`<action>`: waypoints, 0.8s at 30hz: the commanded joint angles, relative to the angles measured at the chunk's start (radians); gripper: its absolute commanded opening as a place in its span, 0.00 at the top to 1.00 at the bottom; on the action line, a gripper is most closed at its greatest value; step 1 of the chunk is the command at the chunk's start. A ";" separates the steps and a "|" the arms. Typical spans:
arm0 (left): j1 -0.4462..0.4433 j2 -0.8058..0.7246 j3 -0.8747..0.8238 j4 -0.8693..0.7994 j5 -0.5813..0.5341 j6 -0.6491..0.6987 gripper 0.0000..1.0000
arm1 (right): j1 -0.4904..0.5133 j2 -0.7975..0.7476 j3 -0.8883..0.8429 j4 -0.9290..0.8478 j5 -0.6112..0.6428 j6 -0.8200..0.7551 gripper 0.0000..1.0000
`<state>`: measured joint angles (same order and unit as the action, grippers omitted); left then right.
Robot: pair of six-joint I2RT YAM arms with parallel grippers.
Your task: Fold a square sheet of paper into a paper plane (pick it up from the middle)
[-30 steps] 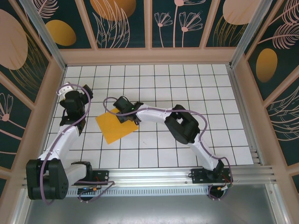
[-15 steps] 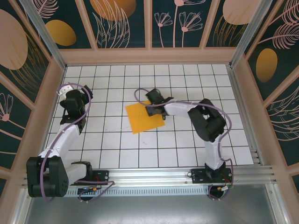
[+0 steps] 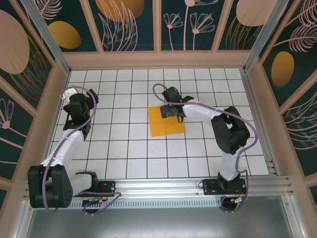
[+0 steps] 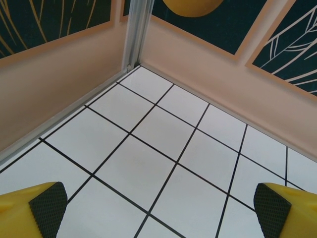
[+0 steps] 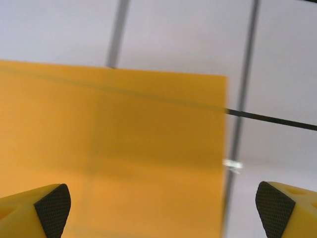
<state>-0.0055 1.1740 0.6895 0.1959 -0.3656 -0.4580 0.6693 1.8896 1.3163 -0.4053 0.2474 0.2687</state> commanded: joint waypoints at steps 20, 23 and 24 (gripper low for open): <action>0.006 0.017 0.023 -0.033 0.041 -0.015 0.01 | 0.049 0.225 0.124 -0.125 -0.068 0.200 0.01; 0.006 0.019 0.022 -0.036 0.038 -0.015 0.01 | 0.048 0.240 0.095 -0.118 -0.079 0.203 0.01; 0.006 0.019 0.023 -0.038 0.037 -0.014 0.01 | 0.048 0.246 0.083 -0.113 -0.087 0.203 0.02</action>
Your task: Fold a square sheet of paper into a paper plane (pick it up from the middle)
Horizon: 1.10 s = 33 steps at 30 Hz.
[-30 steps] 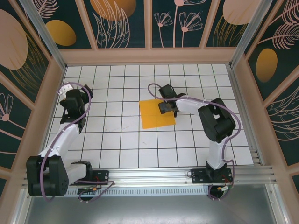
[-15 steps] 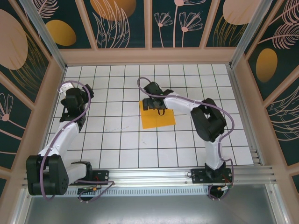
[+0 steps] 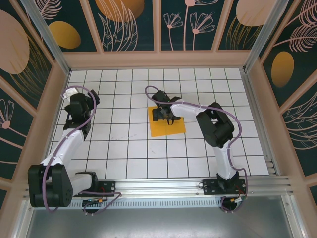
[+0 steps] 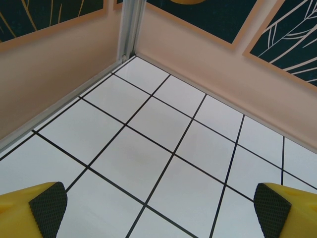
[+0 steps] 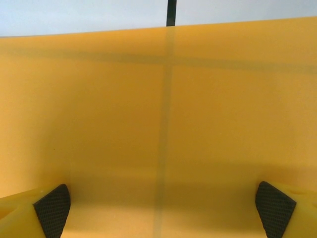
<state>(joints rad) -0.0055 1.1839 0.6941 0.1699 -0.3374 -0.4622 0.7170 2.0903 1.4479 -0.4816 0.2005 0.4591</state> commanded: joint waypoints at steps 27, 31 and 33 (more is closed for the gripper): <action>0.006 0.032 0.028 -0.037 0.157 -0.039 0.02 | -0.034 -0.082 -0.101 0.135 -0.207 0.062 0.44; 0.006 0.048 0.029 -0.034 0.262 -0.053 0.01 | -0.068 -0.154 -0.152 0.252 -0.356 0.078 0.55; 0.006 0.059 0.029 -0.025 0.330 -0.069 0.01 | -0.082 -0.192 -0.182 0.314 -0.451 0.084 0.60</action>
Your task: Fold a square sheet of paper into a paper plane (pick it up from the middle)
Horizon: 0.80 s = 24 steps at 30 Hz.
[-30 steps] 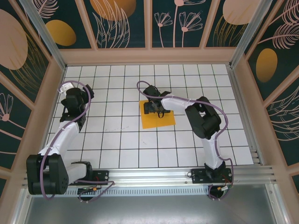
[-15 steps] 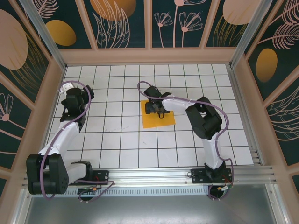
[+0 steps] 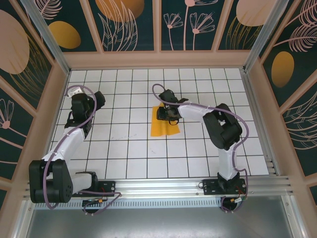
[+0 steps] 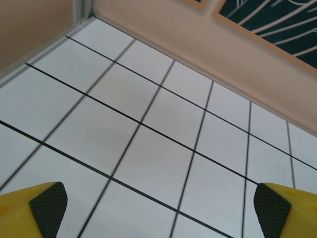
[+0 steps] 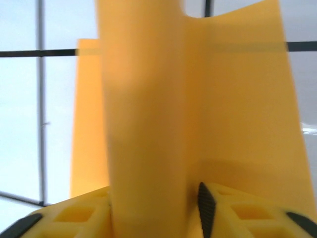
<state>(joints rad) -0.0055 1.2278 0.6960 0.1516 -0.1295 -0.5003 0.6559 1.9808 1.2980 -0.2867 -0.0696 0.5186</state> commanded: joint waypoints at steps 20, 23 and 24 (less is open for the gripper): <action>-0.191 0.226 -0.050 0.243 0.486 -0.218 0.36 | -0.182 -0.128 -0.258 0.356 -0.510 0.058 0.71; -0.245 0.277 -0.047 0.315 0.512 -0.256 0.43 | -0.197 -0.105 -0.262 0.345 -0.514 0.034 0.75; -0.263 0.294 -0.040 0.330 0.515 -0.262 0.45 | -0.200 -0.100 -0.262 0.341 -0.515 0.026 0.75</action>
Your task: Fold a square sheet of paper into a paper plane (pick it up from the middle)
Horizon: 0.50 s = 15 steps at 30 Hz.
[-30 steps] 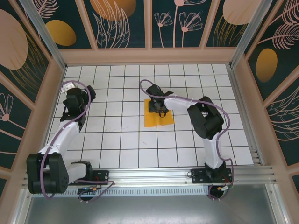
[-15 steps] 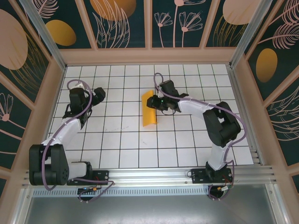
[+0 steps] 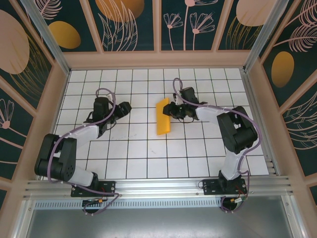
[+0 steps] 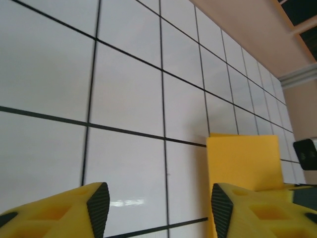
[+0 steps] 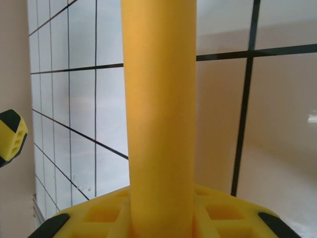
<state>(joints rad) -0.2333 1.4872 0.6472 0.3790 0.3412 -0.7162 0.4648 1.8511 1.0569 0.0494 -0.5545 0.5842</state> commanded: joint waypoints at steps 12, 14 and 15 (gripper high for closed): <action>-0.222 0.256 0.132 0.163 0.082 -0.092 0.73 | -0.035 0.068 -0.038 0.013 -0.026 -0.049 0.79; -0.242 0.279 0.148 0.170 0.083 -0.098 0.75 | -0.040 0.070 -0.040 0.013 -0.021 -0.045 0.79; -0.252 0.291 0.158 0.169 0.083 -0.101 0.76 | -0.042 0.072 -0.041 0.012 -0.013 -0.042 0.79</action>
<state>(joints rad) -0.4629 1.7439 0.7715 0.4999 0.4049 -0.7952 0.4335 1.9018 1.0317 0.0494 -0.5667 0.5556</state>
